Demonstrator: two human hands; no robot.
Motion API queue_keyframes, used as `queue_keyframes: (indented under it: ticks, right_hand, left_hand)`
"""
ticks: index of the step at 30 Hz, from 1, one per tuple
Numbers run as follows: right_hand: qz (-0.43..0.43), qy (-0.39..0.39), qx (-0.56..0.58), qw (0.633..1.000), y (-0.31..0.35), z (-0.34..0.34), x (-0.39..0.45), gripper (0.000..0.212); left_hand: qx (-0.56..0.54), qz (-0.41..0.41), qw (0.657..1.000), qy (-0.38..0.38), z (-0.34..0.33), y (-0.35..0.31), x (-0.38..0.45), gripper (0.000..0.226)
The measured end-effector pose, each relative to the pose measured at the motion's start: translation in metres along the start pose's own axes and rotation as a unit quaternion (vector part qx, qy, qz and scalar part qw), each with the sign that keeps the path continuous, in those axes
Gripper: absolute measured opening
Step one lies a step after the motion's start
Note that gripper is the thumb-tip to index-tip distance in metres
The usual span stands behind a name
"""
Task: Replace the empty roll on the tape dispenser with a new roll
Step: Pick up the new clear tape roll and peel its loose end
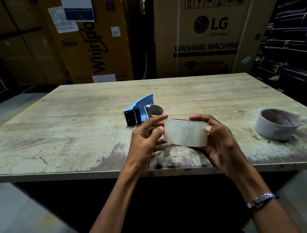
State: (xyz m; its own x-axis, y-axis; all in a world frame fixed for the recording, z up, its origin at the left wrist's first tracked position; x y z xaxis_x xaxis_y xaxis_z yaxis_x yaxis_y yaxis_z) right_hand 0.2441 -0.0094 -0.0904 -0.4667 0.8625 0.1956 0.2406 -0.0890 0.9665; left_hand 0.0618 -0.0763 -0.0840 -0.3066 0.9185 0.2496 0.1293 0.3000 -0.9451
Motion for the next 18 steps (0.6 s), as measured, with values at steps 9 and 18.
queue_keyframes:
  ticks: [9, 18]
  right_hand:
    - [-0.003, -0.03, -0.049, 0.998, 0.0063, -0.0074, 0.0005, 0.088]
    - [-0.032, -0.017, -0.012, 0.999, 0.0064, -0.0084, 0.0046, 0.078]
  left_hand:
    - [-0.005, -0.012, 0.999, 0.037, -0.0064, -0.0025, -0.0048, 0.015]
    - [-0.023, -0.019, 0.999, 0.033, -0.0071, -0.0023, -0.0023, 0.02]
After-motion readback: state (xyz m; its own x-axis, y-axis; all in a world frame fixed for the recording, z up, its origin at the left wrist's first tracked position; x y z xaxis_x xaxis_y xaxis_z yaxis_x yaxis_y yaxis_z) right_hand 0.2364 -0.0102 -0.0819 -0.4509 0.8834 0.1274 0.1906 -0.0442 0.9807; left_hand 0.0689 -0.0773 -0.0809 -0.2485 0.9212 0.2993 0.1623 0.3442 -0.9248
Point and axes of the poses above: each hand's wrist, its own x-axis towards the middle knuckle, its own z-axis out of the back of the hand, y = z × x, the point moved 3 cm from there along x, towards the middle knuckle, and after that the axes turned 6 degrees about -x, right-handed, at the moved point
